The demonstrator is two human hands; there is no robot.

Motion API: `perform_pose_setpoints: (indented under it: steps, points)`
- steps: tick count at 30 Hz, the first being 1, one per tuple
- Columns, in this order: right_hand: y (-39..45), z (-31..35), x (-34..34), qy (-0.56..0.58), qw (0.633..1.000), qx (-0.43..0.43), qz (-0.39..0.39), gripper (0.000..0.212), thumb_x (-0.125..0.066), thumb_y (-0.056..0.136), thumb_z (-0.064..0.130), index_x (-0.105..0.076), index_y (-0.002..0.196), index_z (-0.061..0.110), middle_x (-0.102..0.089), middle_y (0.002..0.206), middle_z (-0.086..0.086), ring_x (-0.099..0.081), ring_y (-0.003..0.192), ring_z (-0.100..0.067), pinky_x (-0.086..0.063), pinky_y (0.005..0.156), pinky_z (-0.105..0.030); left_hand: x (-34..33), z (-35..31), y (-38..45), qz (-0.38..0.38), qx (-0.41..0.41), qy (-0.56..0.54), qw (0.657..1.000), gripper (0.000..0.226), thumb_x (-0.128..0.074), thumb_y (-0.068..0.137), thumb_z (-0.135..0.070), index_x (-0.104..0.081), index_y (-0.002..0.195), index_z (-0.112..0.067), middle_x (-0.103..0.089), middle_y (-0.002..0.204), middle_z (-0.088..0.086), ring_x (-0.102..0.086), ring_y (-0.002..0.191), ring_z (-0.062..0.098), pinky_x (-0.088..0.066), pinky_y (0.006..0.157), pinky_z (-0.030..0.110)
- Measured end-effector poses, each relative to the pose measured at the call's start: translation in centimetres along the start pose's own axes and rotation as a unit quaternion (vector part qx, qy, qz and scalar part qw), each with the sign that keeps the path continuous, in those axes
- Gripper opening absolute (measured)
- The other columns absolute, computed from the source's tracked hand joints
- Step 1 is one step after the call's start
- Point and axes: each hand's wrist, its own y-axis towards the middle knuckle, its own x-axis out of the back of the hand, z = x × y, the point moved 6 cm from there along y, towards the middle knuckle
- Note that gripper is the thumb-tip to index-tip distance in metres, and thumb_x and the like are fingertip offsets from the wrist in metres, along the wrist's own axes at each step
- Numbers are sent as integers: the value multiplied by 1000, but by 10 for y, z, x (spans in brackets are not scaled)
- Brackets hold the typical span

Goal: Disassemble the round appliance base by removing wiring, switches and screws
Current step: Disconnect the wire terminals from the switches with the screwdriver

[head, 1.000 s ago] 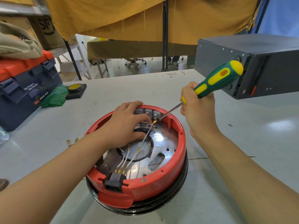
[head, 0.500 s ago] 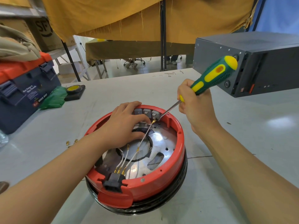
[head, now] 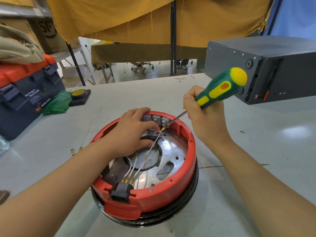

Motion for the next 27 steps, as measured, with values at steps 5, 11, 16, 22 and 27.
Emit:
perform_pose_setpoints:
  steps: [5, 11, 16, 22, 27]
  points:
    - [-7, 10, -11, -20, 995, 61, 71, 31, -50, 84, 5, -39, 62, 24, -40, 53, 13, -47, 51, 3, -32, 53, -3, 0, 0, 0, -1, -5, 11, 1000, 41, -63, 83, -44, -52, 122, -43, -15, 155, 0, -14, 140, 24, -15, 114, 38]
    - [-7, 9, -15, -40, 990, 67, 114, 23, -49, 83, 6, -42, 62, 12, -39, 54, 7, -43, 52, -2, -30, 54, -7, -1, -1, 2, -2, -5, 27, 1000, 44, -63, 82, -47, -51, 124, -43, -16, 154, 1, -17, 139, 26, -17, 115, 36]
    - [3, -10, -5, 16, 998, -43, 49, 23, -47, 77, 14, -38, 56, 17, -34, 47, 12, -33, 45, -4, -27, 47, -12, 0, -1, 1, -3, -7, 23, 1000, 44, -63, 82, -46, -51, 125, -43, -16, 154, 2, -16, 139, 26, -16, 114, 38]
    - [7, -30, 5, 94, 984, -149, -35, 21, -46, 70, 12, -38, 51, 15, -30, 50, -1, -25, 42, -11, -23, 41, -18, -1, -1, 1, 2, -5, 25, 1000, 45, -61, 84, -45, -48, 127, -45, -14, 155, 2, -14, 140, 27, -14, 114, 39]
    - [6, -32, 5, 106, 980, -161, -55, 29, -47, 71, 11, -38, 45, 21, -30, 45, 6, -26, 38, -9, -25, 40, -17, 0, -1, 1, -3, -1, 17, 1000, 40, -57, 87, -37, -49, 126, -45, -14, 155, 1, -14, 141, 26, -14, 115, 39]
